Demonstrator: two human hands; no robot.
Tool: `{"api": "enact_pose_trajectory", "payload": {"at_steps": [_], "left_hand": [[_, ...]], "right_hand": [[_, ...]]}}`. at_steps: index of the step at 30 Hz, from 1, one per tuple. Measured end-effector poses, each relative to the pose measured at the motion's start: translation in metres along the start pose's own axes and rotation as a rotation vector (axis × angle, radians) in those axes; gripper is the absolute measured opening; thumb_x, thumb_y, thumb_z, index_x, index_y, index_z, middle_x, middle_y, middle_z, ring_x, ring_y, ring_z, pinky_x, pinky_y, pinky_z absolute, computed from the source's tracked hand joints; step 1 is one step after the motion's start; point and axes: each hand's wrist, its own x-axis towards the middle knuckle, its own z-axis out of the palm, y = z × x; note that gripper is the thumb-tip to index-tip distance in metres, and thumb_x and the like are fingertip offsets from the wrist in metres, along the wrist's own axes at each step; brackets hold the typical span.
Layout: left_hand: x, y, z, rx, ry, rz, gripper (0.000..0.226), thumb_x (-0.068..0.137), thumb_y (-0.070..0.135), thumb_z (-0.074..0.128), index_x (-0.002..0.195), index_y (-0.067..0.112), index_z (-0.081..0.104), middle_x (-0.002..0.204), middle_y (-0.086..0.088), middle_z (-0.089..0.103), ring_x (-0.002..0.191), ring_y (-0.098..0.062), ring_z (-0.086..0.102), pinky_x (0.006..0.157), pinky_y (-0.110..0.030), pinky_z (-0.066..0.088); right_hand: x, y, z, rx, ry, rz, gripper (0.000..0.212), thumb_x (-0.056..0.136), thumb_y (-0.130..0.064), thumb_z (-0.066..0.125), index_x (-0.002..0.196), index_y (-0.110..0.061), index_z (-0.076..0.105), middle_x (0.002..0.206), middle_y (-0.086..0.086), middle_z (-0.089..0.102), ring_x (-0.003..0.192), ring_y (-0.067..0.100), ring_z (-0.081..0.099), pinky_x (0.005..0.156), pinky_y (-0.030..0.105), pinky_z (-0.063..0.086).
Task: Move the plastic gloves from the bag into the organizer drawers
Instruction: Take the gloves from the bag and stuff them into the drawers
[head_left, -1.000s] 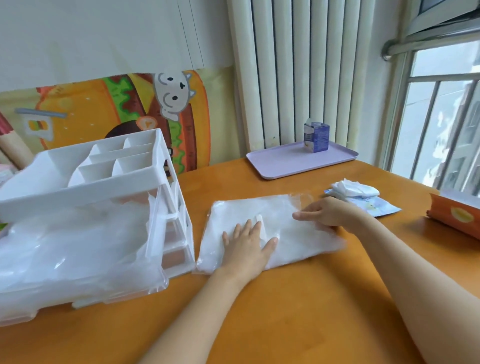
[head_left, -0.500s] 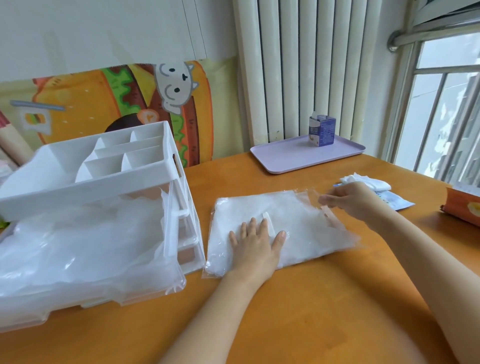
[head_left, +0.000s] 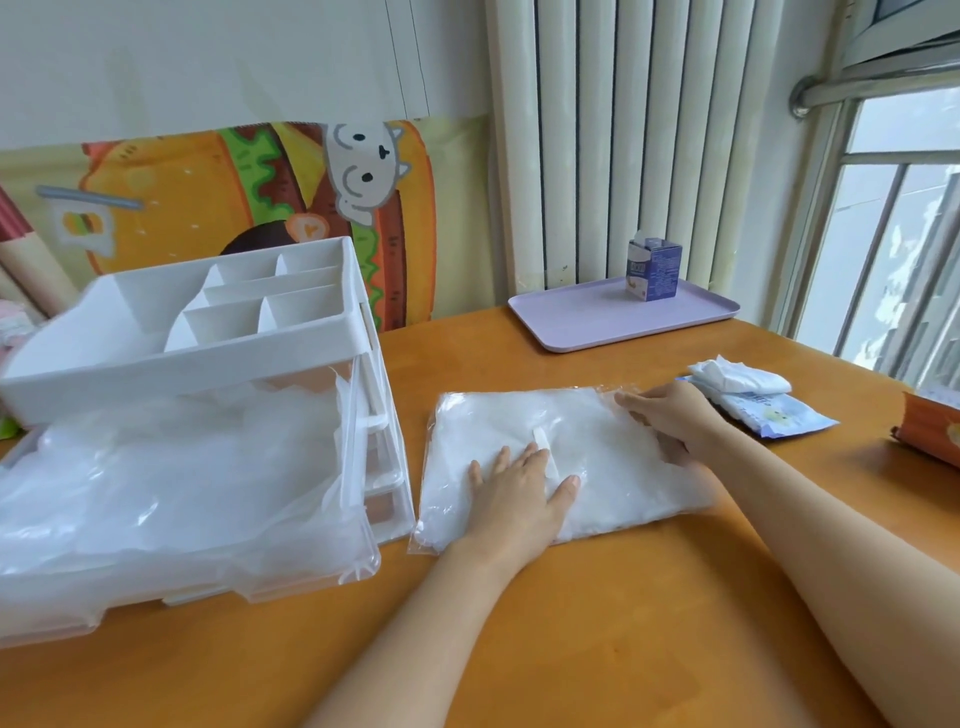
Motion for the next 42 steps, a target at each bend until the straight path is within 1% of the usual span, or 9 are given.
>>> {"api": "enact_pose_trajectory", "payload": {"at_steps": [7,12,17,24,28,31,34,38,42], "left_hand": [[0.005,-0.005,0.001,-0.053,0.137,0.03,0.042,0.1,0.048,0.035,0.124,0.018,0.051,0.129,0.004,0.054,0.125,-0.016,0.042,0.11,-0.041,0.022],[0.004,-0.001,0.002,-0.131,0.109,0.01,0.071,0.088,0.065,0.013,0.128,0.019,0.049,0.132,0.005,0.05,0.126,-0.014,0.039,0.111,-0.041,0.021],[0.001,0.002,0.0,-0.128,0.101,-0.054,0.048,0.1,0.053,0.025,0.127,0.019,0.047,0.13,0.006,0.048,0.126,-0.015,0.04,0.111,-0.038,0.02],[-0.025,0.029,-0.035,-1.027,0.063,0.028,0.095,0.073,0.083,0.045,0.149,0.03,0.027,0.145,0.021,0.034,0.123,0.009,0.031,0.091,-0.006,0.025],[-0.039,0.045,-0.049,-1.125,0.115,0.114,0.121,0.049,0.088,0.062,0.15,0.031,0.027,0.146,0.021,0.033,0.136,0.002,0.03,0.104,-0.016,0.027],[-0.056,0.056,-0.058,-1.152,0.202,0.137,0.083,0.067,0.069,0.069,0.135,0.025,0.05,0.138,0.011,0.053,0.13,-0.002,0.044,0.11,-0.027,0.034],[-0.079,0.065,-0.068,-1.256,0.388,0.126,0.023,0.085,0.033,0.07,0.099,0.014,0.069,0.098,0.008,0.074,0.096,0.004,0.063,0.083,-0.011,0.043],[-0.11,0.065,-0.098,-1.118,0.427,0.261,0.013,0.093,0.018,0.058,0.085,0.008,0.063,0.069,0.0,0.071,0.071,-0.008,0.068,0.07,-0.015,0.047],[-0.142,0.054,-0.144,-0.894,0.335,0.319,0.013,0.092,0.019,0.062,0.085,0.008,0.063,0.047,0.004,0.054,0.041,-0.009,0.05,0.06,-0.031,0.05]], "right_hand": [[0.017,-0.004,0.012,0.162,0.083,-0.012,0.019,0.086,-0.016,0.069,0.1,-0.004,0.07,0.059,0.004,0.053,0.044,0.017,0.041,0.031,0.016,0.029],[0.008,-0.028,-0.005,0.233,0.255,-0.262,0.021,0.092,-0.02,0.062,0.098,-0.002,0.07,0.079,0.007,0.062,0.066,0.019,0.053,0.052,0.023,0.039],[-0.041,-0.064,-0.046,0.667,0.268,-0.471,0.023,0.1,-0.022,0.044,0.09,-0.01,0.06,0.093,0.007,0.074,0.084,0.017,0.063,0.079,0.03,0.049],[-0.097,-0.078,-0.061,0.964,-0.014,-0.482,0.021,0.104,-0.012,0.035,0.089,-0.005,0.048,0.091,0.014,0.074,0.078,0.023,0.071,0.074,0.03,0.057],[-0.126,-0.08,-0.061,1.051,-0.134,-0.414,0.019,0.102,-0.009,0.038,0.088,-0.002,0.049,0.076,0.017,0.063,0.067,0.022,0.071,0.059,0.024,0.056],[-0.149,-0.08,-0.066,1.019,-0.12,-0.397,0.022,0.101,-0.008,0.042,0.082,-0.002,0.05,0.069,0.012,0.048,0.055,0.014,0.068,0.051,0.02,0.053],[-0.167,-0.074,-0.075,0.999,-0.156,-0.417,0.028,0.1,-0.007,0.042,0.072,-0.006,0.047,0.056,0.003,0.045,0.045,0.007,0.06,0.049,0.018,0.052],[-0.184,-0.07,-0.087,0.861,-0.361,-0.49,0.017,0.093,-0.019,0.051,0.087,-0.004,0.056,0.068,0.005,0.062,0.059,0.011,0.063,0.056,0.02,0.054],[-0.197,-0.078,-0.101,0.548,-0.471,-0.619,0.071,0.055,-0.06,0.082,0.111,-0.019,0.067,0.106,0.003,0.072,0.095,0.015,0.07,0.075,0.024,0.056]]}}
